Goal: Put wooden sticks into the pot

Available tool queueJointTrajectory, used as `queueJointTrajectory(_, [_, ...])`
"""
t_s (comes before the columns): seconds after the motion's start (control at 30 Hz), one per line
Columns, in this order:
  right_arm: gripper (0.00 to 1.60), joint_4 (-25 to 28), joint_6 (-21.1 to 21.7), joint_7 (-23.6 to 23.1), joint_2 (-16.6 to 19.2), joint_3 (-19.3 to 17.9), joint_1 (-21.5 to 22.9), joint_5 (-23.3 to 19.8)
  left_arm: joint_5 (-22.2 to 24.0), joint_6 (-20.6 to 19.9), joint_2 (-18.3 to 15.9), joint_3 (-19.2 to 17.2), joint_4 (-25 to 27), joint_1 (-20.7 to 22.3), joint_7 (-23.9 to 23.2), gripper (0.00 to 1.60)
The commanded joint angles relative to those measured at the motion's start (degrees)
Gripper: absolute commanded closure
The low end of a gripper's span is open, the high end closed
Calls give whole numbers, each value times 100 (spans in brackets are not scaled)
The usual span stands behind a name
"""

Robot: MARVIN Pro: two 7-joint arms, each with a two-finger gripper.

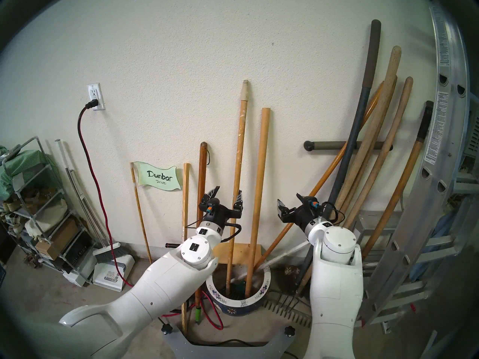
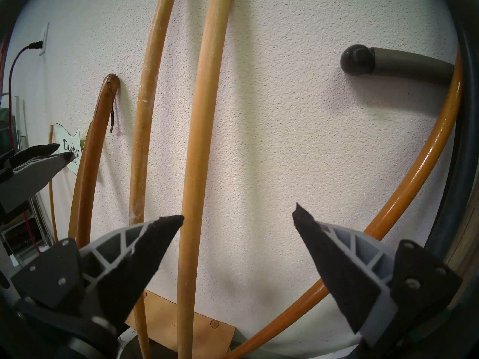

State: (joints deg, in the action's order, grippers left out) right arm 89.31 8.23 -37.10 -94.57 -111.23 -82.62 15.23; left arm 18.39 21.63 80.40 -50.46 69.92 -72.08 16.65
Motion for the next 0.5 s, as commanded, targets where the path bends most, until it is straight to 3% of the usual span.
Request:
queueJointTrajectory(0.0, [0, 12, -5, -5, -9, 12, 13, -7, 10, -123, -490, -75, 703, -671, 208, 0])
queueJointTrajectory(0.47, [0, 16, -6, -8, -13, 13, 14, -10, -62, -527, -1204, -466, 1905, -1392, 762, 0])
